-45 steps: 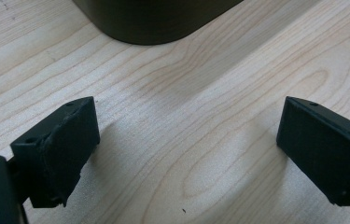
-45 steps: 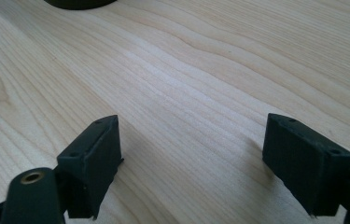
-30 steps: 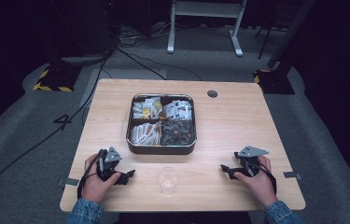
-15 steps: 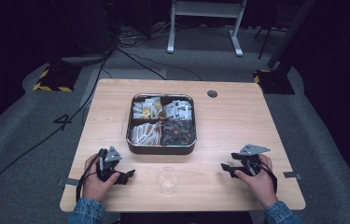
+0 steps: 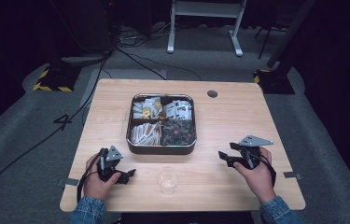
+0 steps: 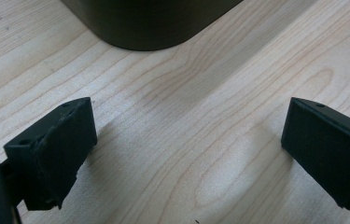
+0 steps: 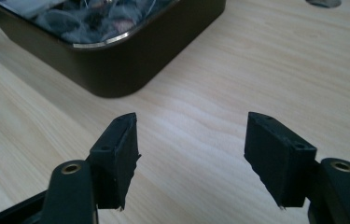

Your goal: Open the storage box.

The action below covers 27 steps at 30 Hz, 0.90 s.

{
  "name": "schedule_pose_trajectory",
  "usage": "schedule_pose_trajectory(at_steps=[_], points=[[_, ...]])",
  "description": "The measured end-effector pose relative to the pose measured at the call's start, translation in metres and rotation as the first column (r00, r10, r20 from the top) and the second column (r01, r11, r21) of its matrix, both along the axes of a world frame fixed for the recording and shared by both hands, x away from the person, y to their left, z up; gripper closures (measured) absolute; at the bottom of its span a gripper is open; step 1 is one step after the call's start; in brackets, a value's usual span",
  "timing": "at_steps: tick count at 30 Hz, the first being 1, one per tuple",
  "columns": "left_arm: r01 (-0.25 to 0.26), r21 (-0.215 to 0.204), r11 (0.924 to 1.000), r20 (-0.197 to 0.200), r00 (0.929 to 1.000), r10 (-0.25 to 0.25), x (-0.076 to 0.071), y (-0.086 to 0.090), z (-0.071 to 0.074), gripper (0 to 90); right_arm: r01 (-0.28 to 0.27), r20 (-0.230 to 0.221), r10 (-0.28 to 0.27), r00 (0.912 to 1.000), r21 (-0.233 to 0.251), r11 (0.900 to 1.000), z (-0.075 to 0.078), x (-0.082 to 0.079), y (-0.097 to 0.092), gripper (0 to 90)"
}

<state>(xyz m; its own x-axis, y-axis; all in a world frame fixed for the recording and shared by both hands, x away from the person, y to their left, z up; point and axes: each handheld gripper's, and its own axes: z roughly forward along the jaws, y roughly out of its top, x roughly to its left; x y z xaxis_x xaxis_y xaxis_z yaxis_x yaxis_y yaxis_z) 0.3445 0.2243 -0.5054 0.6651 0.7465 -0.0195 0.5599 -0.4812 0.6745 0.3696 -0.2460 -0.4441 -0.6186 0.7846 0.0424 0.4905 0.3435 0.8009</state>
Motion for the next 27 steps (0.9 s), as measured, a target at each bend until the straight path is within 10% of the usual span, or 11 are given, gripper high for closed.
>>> schedule_pose_trajectory(at_steps=[27], points=[[-0.001, 0.003, 1.0, -0.001, 1.0, 0.001, 0.0, 0.0, 0.0, 3.2, -0.098, 0.008, 0.098, 0.9952, -0.007, 0.9952, 0.052, 0.043, 0.06, 31.9]])
